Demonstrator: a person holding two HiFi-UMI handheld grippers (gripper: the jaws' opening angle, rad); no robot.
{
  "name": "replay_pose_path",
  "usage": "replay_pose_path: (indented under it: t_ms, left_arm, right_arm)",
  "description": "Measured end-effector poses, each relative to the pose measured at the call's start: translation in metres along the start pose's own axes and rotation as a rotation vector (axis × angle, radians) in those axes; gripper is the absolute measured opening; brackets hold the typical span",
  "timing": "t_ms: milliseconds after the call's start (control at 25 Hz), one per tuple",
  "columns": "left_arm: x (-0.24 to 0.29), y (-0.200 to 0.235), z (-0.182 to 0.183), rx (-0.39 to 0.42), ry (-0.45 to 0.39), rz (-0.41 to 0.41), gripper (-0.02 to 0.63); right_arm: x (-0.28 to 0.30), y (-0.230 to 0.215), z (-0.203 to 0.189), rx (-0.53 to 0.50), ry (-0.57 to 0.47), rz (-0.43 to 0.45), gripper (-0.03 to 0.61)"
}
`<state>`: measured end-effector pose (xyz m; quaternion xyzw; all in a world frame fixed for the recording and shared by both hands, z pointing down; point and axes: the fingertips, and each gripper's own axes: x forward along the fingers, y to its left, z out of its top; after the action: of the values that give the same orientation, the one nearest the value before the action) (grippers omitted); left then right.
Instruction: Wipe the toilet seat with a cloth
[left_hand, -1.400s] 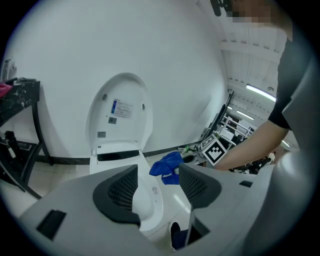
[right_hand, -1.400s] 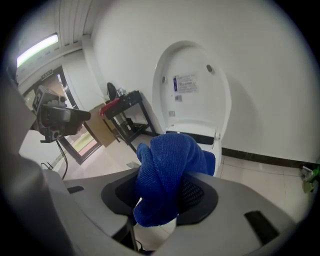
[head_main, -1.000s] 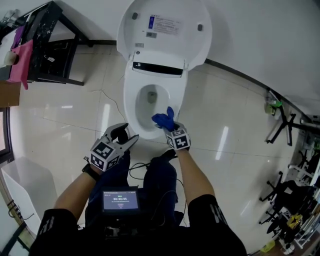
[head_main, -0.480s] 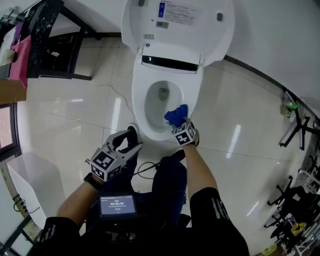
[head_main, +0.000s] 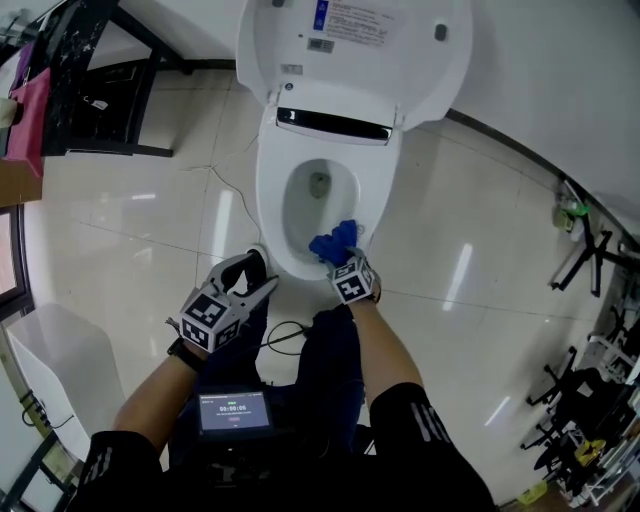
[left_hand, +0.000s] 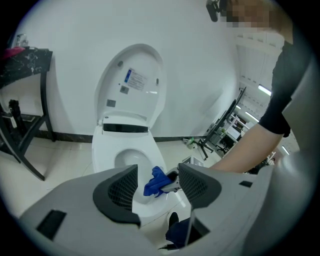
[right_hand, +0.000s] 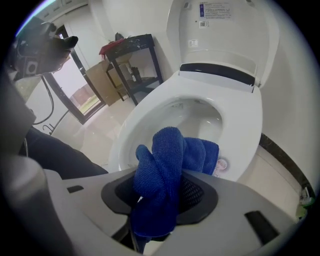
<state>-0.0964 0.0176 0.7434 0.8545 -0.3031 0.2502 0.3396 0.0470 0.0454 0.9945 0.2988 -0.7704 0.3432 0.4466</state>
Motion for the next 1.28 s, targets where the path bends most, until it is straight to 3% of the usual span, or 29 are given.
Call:
replay_pose_path:
  t_ms: [360, 520, 960, 1280]
  left_arm:
    - [-0.005, 0.006, -0.006, -0.005, 0.012, 0.013, 0.249]
    - [-0.009, 0.006, -0.005, -0.003, 0.016, 0.013, 0.249]
    - [-0.005, 0.013, 0.017, 0.009, -0.004, 0.025, 0.249]
    - [-0.015, 0.009, 0.070, 0.026, -0.086, 0.035, 0.249]
  right_arm:
    - [0.009, 0.065, -0.003, 0.106, 0.002, 0.146, 0.199]
    - [0.006, 0.071, 0.000, 0.137, 0.013, 0.182, 0.201]
    - [-0.034, 0.038, 0.009, 0.149, -0.064, 0.076, 0.199]
    - [-0.113, 0.008, 0.078, 0.134, -0.232, 0.003, 0.199]
